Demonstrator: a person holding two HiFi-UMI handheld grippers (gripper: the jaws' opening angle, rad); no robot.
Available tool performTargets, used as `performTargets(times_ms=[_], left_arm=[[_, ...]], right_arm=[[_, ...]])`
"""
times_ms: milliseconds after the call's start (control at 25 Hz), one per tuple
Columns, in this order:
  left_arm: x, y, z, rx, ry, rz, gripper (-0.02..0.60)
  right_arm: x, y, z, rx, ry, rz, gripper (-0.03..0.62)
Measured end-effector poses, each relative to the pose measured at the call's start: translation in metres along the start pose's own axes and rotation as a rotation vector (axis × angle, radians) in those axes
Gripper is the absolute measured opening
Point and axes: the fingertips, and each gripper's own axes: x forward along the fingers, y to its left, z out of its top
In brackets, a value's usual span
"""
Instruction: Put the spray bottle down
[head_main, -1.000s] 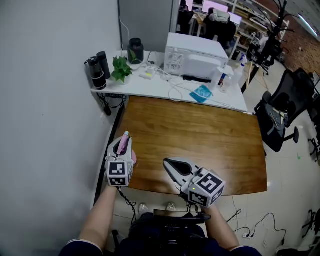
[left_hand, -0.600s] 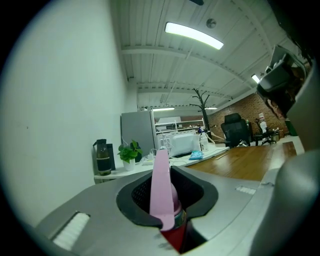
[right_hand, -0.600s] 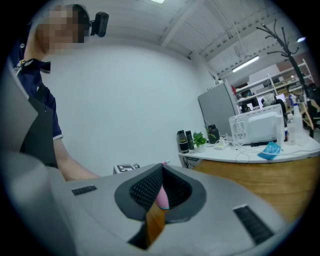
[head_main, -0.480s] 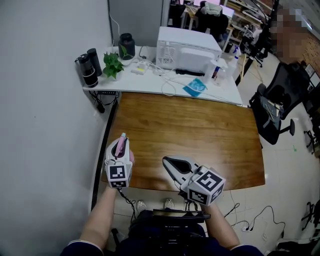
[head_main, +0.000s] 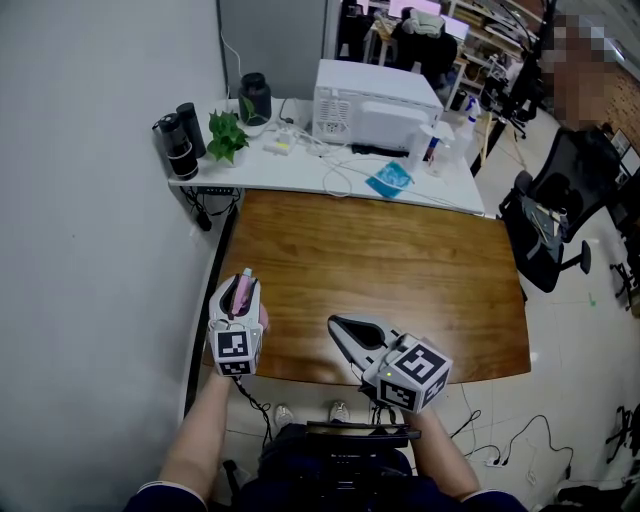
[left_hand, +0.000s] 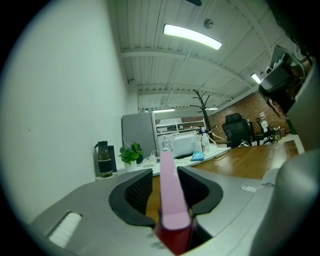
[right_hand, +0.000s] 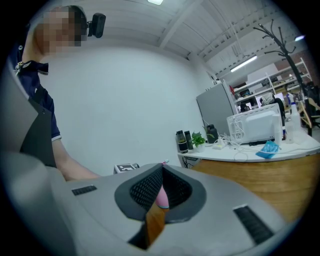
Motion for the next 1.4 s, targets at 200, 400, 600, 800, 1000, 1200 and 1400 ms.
performTargets(times_ms=[200, 400, 600, 800, 1000, 1200, 1400], left_arm=[[-0.009, -0.011, -0.006, -0.002, 0.034, -0.059, 0.306], [-0.04, -0.007, 0.0, -0.013, 0.03, -0.032, 0.314], [-0.083, 0.002, 0.029, -0.094, 0.008, -0.012, 0.262], [-0.103, -0.031, 0.08, -0.11, 0.006, -0.179, 0.008], [-0.095, -0.077, 0.116, -0.138, -0.001, -0.351, 0.009], [-0.078, -0.112, 0.132, -0.136, 0.006, -0.462, 0.009], [-0.065, -0.123, 0.154, -0.153, -0.031, -0.499, 0.009]], right_arm=[[0.001, 0.001, 0.0, 0.001, -0.008, 0.012, 0.0], [0.007, 0.002, 0.005, 0.002, -0.022, 0.032, 0.0], [0.009, -0.004, 0.006, 0.012, -0.045, 0.031, 0.0], [0.009, -0.008, 0.017, 0.008, -0.073, 0.032, 0.0], [0.008, -0.004, 0.027, -0.02, -0.088, 0.032, 0.0], [0.0, -0.003, 0.043, -0.053, -0.128, 0.028, 0.0], [-0.011, -0.001, 0.066, -0.1, -0.183, 0.012, 0.001]])
